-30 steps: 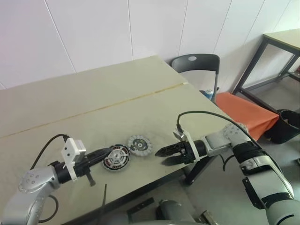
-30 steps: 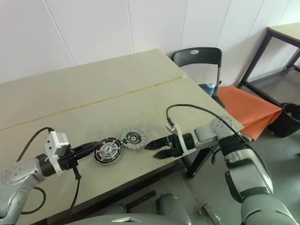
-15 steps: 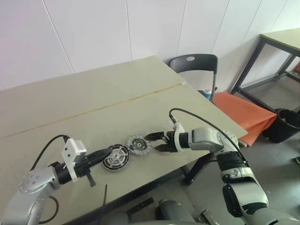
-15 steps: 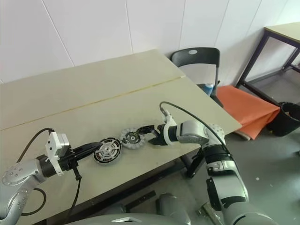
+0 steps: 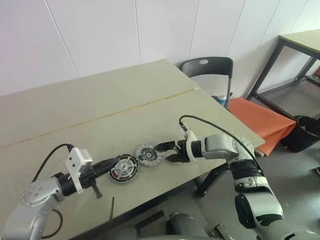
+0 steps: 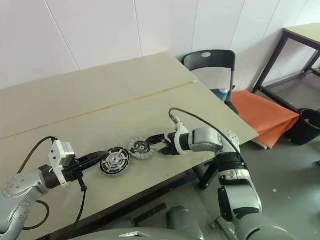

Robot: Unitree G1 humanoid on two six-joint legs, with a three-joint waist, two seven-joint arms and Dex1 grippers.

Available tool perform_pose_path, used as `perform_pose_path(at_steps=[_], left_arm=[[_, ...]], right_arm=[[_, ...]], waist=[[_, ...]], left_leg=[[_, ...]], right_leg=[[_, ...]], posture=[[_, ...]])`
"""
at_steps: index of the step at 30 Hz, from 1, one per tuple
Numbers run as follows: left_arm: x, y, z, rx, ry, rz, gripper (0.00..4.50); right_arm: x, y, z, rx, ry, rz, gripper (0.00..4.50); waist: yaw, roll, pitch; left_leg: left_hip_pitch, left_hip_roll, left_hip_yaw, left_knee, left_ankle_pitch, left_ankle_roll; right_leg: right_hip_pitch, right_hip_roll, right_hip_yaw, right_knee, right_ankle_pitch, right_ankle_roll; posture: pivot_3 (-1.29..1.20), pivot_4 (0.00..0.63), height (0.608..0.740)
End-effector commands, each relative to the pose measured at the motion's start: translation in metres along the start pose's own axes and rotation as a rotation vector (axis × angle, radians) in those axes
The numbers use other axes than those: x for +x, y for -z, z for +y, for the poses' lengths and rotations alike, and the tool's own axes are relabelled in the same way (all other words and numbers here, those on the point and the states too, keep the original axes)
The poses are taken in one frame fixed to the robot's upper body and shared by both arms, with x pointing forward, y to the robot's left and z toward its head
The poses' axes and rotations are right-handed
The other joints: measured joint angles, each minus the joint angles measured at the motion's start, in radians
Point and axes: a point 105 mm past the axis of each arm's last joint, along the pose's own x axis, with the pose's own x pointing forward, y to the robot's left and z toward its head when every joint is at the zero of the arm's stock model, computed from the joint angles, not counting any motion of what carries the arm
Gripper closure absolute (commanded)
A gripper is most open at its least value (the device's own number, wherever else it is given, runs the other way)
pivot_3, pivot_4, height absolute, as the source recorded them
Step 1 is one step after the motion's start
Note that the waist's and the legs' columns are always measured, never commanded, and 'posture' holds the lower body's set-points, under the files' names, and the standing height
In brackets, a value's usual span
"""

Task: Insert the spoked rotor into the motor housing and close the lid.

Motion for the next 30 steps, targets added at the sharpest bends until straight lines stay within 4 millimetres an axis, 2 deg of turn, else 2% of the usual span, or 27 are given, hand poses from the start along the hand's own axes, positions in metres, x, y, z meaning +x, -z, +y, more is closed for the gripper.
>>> perform_pose_path(at_steps=[1, 6, 11, 16, 21, 24, 30], left_arm=[[0.001, -0.007, 0.003, 0.032, -0.002, -0.017, 4.50], [0.002, -0.007, 0.004, 0.034, -0.007, -0.019, 4.50], [0.001, -0.008, 0.006, 0.043, -0.013, -0.020, 4.50], [0.000, -0.007, 0.007, 0.045, -0.016, -0.015, 4.50], [0.000, -0.005, 0.008, 0.046, -0.014, -0.012, 4.50], [0.001, -0.005, 0.009, 0.048, -0.010, -0.014, 4.50], [0.000, -0.005, 0.009, 0.049, -0.010, -0.012, 4.50]], right_arm=[[0.003, -0.001, 0.018, -0.033, -0.057, 0.007, 0.03], [0.018, 0.007, 0.026, -0.009, -0.078, 0.010, 0.03], [0.023, 0.011, 0.028, -0.013, -0.077, 0.023, 0.03], [0.010, 0.002, 0.025, -0.033, -0.077, 0.023, 0.03], [-0.002, 0.008, 0.046, -0.126, -0.240, 0.140, 0.03], [-0.005, 0.014, 0.053, -0.147, -0.300, 0.202, 0.03], [0.007, 0.030, 0.029, -0.104, -0.233, 0.225, 0.03]], waist=[[-0.001, 0.000, 0.000], [-0.003, 0.000, 0.000], [-0.003, 0.000, 0.000], [-0.002, 0.001, 0.000], [-0.002, 0.002, 0.001], [-0.002, 0.002, 0.001], [0.000, 0.001, 0.001]], left_leg=[[0.000, 0.000, 0.000, 0.000, 0.000, 0.000], [0.000, 0.001, 0.000, -0.001, 0.000, 0.000], [0.000, 0.001, 0.000, -0.001, 0.000, 0.000], [0.000, 0.001, 0.000, -0.001, 0.000, 0.000], [0.000, 0.000, 0.000, -0.001, 0.000, 0.000], [0.000, 0.000, 0.000, -0.001, 0.000, 0.000], [-0.001, 0.001, 0.000, -0.001, 0.000, 0.001]], right_leg=[[0.000, 0.000, 0.000, 0.000, 0.000, 0.000], [-0.001, 0.000, 0.000, 0.000, 0.000, 0.000], [-0.001, 0.000, 0.000, 0.000, 0.000, 0.000], [-0.001, 0.000, 0.000, 0.000, 0.000, 0.000], [-0.001, 0.000, 0.000, 0.000, 0.000, 0.000], [-0.001, 0.001, 0.000, 0.000, 0.000, 0.000], [-0.001, 0.000, -0.001, -0.001, 0.000, 0.000]], posture=[[0.00, 0.000, 0.740], [0.00, 0.000, 0.740], [0.00, 0.000, 0.740], [0.00, 0.000, 0.740], [0.00, 0.000, 0.740], [0.00, 0.000, 0.740], [0.00, 0.000, 0.740]])
